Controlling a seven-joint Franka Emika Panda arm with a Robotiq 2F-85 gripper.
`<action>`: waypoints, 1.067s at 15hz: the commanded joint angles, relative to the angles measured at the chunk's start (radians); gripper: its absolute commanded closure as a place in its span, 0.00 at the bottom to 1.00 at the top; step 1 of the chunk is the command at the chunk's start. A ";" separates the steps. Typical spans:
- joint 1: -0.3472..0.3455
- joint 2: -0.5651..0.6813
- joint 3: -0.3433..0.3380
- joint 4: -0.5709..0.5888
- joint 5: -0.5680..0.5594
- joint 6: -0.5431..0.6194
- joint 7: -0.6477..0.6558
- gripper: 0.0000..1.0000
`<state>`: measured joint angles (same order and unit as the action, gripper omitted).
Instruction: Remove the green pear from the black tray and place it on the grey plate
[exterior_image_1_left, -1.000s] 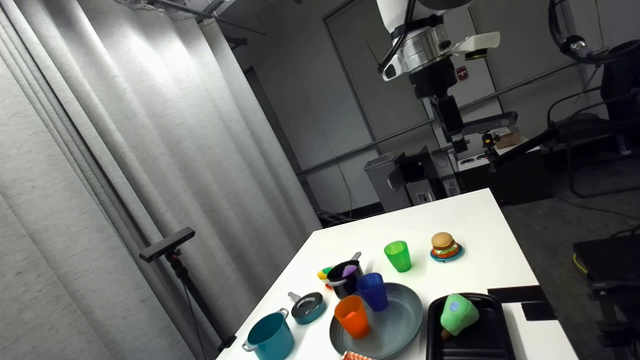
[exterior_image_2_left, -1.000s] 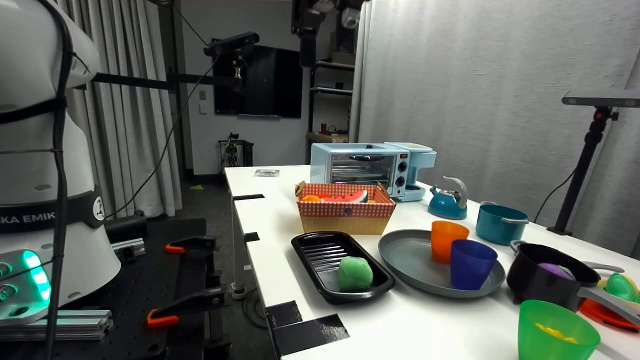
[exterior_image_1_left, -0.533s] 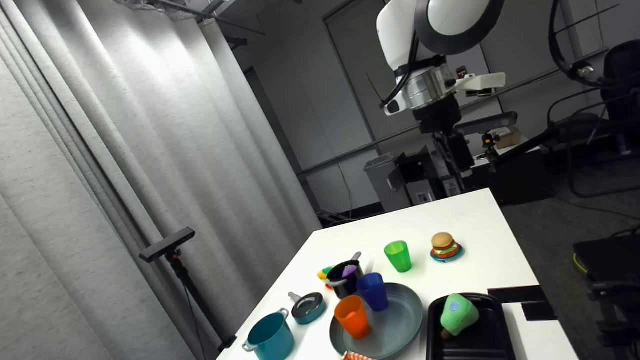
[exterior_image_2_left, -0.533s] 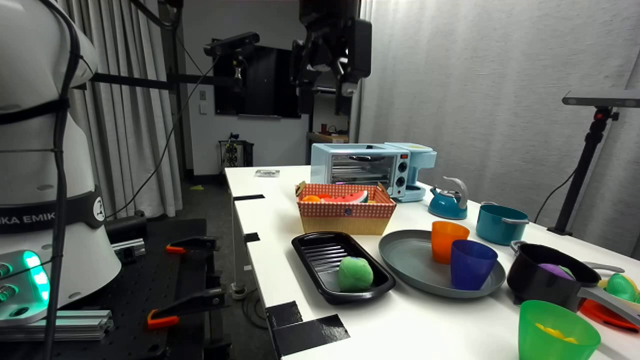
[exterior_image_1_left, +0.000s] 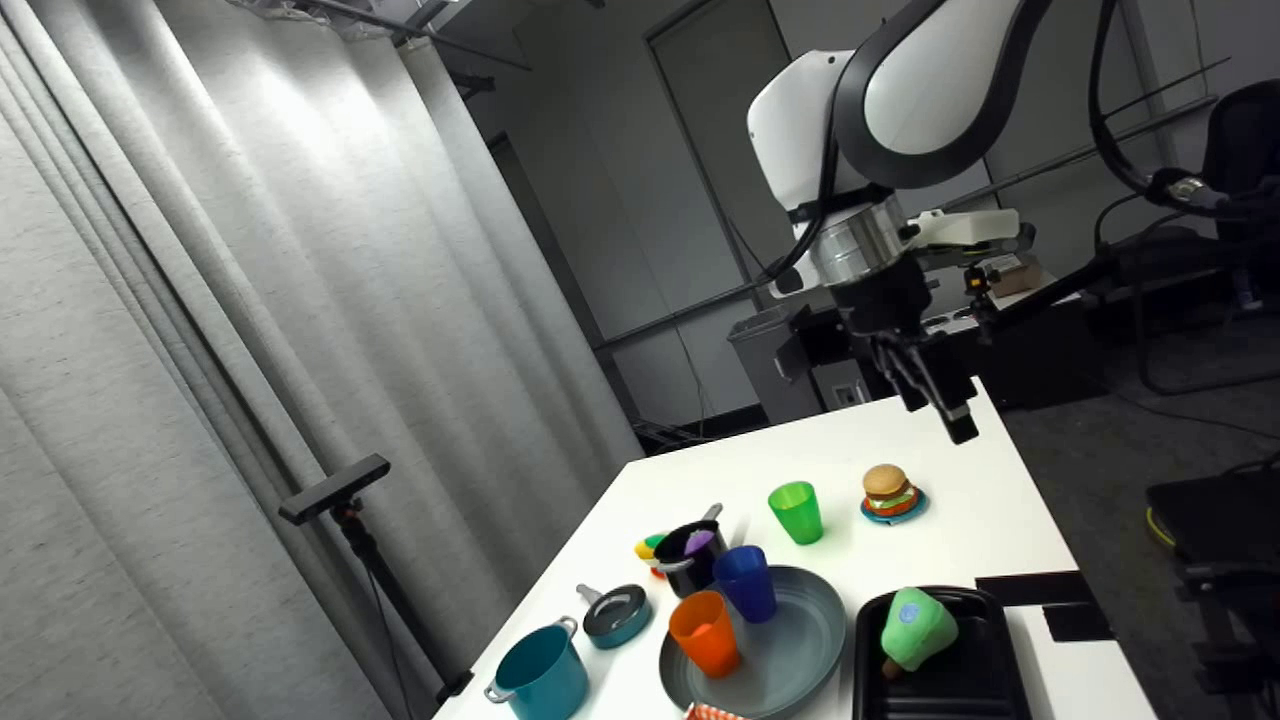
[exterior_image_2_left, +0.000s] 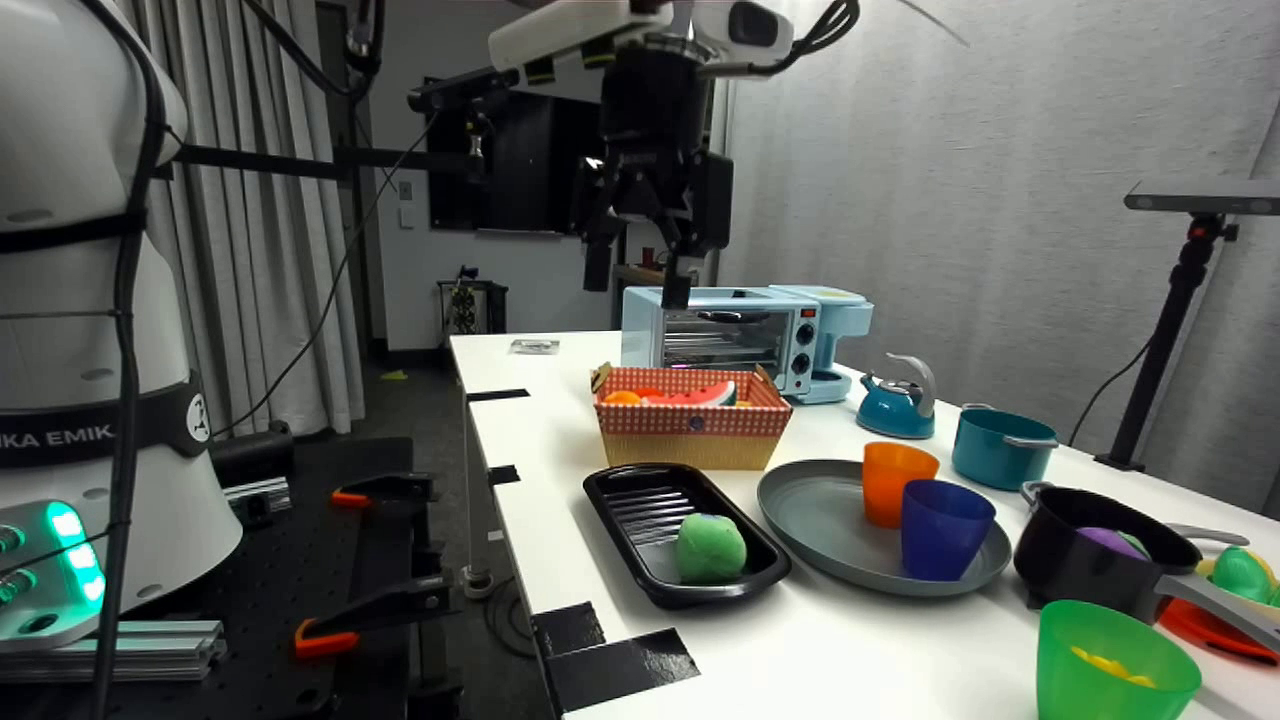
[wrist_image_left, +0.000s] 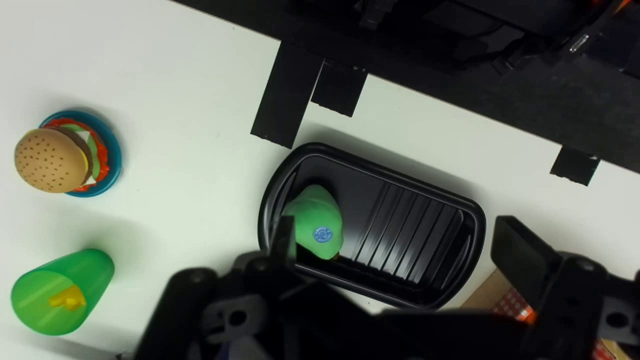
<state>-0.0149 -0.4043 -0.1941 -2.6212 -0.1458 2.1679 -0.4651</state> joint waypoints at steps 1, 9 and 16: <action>0.024 0.087 0.018 0.006 0.018 0.067 -0.042 0.00; 0.027 0.274 0.079 0.033 0.000 0.245 -0.038 0.03; 0.003 0.399 0.092 0.068 -0.010 0.332 -0.031 0.04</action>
<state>0.0127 -0.0635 -0.1144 -2.5845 -0.1477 2.4647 -0.4888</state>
